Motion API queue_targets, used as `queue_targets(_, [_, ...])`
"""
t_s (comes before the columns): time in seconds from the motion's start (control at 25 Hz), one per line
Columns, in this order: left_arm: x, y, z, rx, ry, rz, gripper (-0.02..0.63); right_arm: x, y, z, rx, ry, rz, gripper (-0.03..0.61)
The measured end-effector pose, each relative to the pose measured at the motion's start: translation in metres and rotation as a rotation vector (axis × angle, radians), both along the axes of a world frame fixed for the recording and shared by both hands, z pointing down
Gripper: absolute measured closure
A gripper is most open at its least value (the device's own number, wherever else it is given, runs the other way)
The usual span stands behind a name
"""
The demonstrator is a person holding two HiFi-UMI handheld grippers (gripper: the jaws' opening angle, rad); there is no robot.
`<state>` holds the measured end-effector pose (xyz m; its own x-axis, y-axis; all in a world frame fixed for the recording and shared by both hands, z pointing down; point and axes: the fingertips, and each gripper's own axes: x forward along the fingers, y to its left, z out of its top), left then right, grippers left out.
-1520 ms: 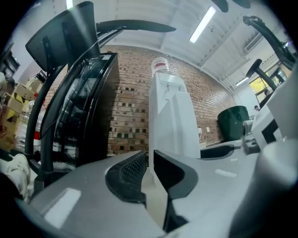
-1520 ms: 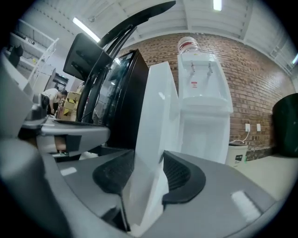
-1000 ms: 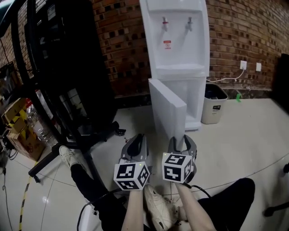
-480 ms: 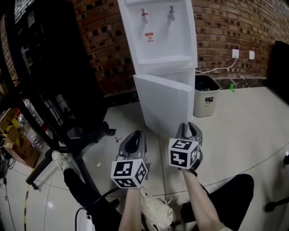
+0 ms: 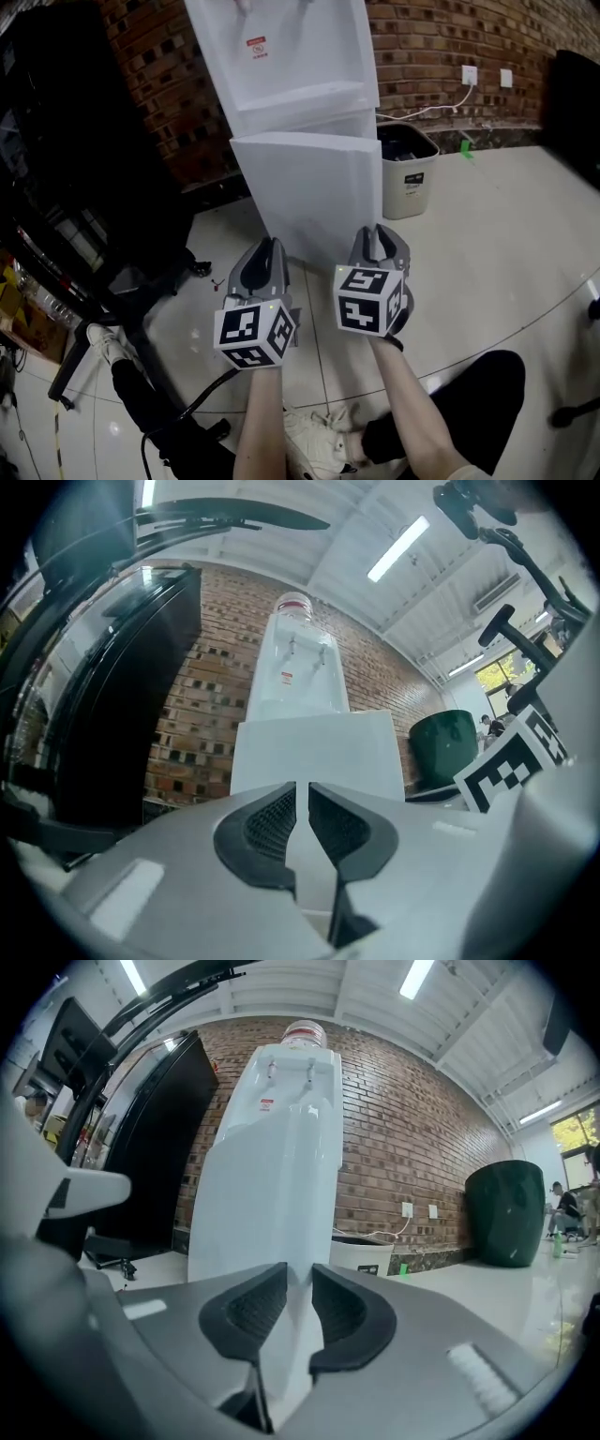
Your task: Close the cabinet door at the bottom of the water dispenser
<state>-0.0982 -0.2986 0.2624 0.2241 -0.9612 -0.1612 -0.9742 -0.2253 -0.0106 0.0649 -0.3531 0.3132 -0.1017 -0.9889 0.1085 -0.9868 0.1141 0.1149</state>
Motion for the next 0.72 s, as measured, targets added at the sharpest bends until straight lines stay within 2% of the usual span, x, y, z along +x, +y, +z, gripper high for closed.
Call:
queue_targets(0.2, [0.009, -0.015, -0.005, 0.026, -0.018, -0.009, 0.568, 0.007, -0.013, 0.0, 0.011, 0.004, 0.003, 0.497])
queue_targets(0.6, [0.011, -0.055, 0.014, 0.0, 0.069, -0.016, 0.577, 0.024, -0.046, -0.002, 0.028, -0.002, 0.033, 0.503])
queue_targets(0.72, [0.018, -0.064, 0.02, -0.014, 0.061, -0.008, 0.577, 0.027, -0.055, -0.001, 0.027, -0.001, 0.043, 0.505])
